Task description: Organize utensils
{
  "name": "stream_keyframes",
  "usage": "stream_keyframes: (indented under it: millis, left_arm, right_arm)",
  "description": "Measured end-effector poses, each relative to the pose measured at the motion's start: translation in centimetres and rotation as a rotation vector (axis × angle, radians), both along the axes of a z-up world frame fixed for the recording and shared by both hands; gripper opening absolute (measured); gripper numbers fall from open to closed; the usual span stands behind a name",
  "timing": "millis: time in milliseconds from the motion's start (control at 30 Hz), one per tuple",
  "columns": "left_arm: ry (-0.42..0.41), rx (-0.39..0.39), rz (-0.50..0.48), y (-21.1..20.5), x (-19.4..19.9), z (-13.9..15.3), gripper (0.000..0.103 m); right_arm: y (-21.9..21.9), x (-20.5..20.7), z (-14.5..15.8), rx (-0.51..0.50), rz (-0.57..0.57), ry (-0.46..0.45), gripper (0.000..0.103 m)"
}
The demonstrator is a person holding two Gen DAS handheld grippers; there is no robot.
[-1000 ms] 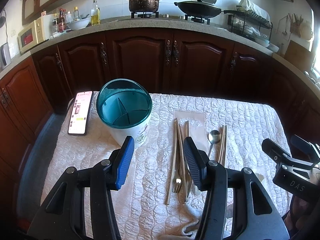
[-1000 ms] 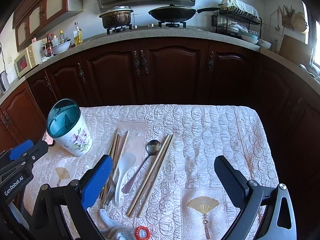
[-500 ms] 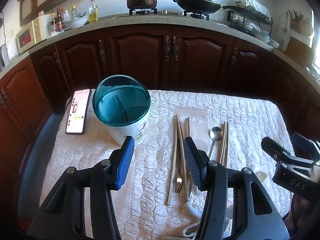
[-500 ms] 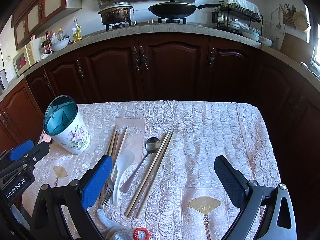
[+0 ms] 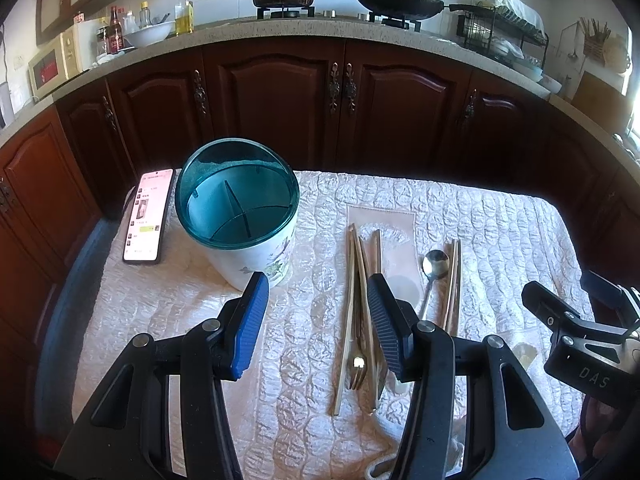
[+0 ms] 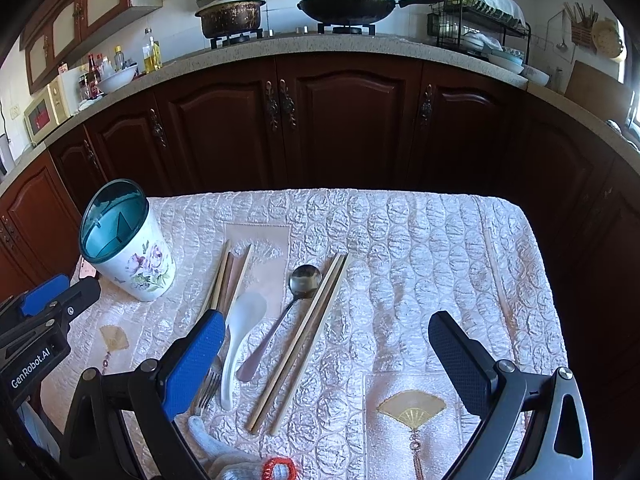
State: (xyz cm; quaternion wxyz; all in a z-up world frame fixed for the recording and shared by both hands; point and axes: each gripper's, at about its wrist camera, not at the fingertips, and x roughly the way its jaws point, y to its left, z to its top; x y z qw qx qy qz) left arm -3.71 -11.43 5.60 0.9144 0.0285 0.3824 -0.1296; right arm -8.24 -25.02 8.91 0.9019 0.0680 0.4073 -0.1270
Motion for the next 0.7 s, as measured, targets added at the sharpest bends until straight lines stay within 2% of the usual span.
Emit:
stream_keyframes:
  millis: [700]
  left_arm:
    - [0.047, 0.027, -0.01, -0.9, 2.3, -2.0, 0.051]
  right_arm:
    - [-1.3, 2.0, -2.4, 0.021, 0.002, 0.071, 0.101]
